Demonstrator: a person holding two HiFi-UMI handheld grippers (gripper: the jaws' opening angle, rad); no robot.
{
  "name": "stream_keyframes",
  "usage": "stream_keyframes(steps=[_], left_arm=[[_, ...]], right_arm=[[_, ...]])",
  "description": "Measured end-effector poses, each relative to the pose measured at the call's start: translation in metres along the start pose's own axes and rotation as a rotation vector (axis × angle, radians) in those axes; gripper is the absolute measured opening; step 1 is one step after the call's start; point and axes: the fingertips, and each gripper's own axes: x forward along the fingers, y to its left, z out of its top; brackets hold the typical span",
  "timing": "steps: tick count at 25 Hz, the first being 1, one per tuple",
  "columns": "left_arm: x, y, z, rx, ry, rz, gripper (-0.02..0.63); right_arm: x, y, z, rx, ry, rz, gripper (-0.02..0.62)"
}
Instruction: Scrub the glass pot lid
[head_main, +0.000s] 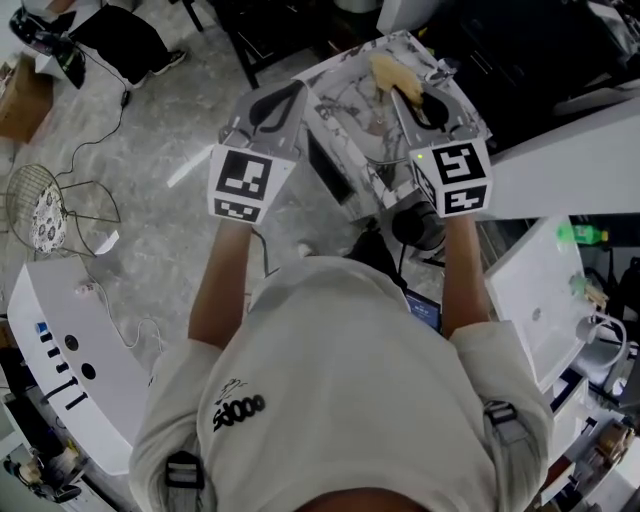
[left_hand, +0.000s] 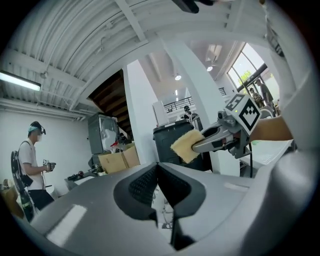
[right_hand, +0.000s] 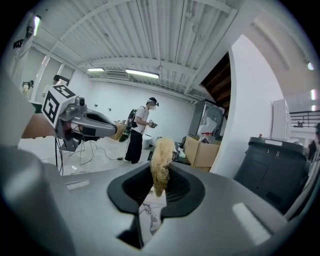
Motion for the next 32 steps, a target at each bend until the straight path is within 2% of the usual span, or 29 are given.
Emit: stream_keyframes(steps=[12,32], left_arm=[[-0.018,0.004,0.021,0.030,-0.044,0.007,0.011],[-0.022,0.009,0.021,0.037,-0.047,0.005,0.011]], right_arm=[[-0.015,0.002,0.028,-0.032,-0.062,-0.045,0.040],[-0.009,0.015,0.033,-0.062,-0.054,-0.008,0.040]])
